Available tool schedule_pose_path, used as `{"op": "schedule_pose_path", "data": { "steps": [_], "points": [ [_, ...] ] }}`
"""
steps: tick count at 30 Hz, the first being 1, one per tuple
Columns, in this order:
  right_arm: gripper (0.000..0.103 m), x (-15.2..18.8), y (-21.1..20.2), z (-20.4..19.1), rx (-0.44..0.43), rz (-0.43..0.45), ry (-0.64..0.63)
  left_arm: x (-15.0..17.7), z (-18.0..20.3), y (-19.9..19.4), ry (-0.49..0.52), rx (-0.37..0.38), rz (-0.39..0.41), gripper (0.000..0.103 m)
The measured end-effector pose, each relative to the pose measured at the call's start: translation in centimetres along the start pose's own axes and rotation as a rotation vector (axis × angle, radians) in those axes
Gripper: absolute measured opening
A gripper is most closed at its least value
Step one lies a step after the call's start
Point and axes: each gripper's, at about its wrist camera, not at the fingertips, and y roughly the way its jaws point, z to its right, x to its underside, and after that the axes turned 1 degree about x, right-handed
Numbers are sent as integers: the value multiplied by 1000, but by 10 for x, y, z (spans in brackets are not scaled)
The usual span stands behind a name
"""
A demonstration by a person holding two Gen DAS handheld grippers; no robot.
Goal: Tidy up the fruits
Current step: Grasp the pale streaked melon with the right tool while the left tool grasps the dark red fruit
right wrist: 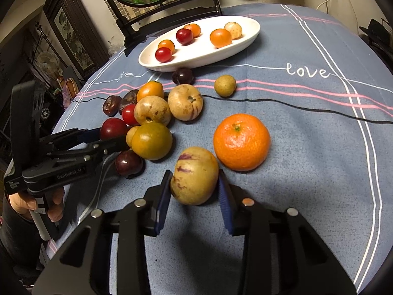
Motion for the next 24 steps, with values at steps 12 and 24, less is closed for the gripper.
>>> {"op": "schedule_pose_path", "data": {
  "steps": [12,24],
  "points": [
    [35,2,-8,-1,19,40,-5,9,5,-20,28,6,21,42],
    [35,-6,-45,-12,-1,107,-47,1,3,-60,34,10,81,42]
  ]
}}
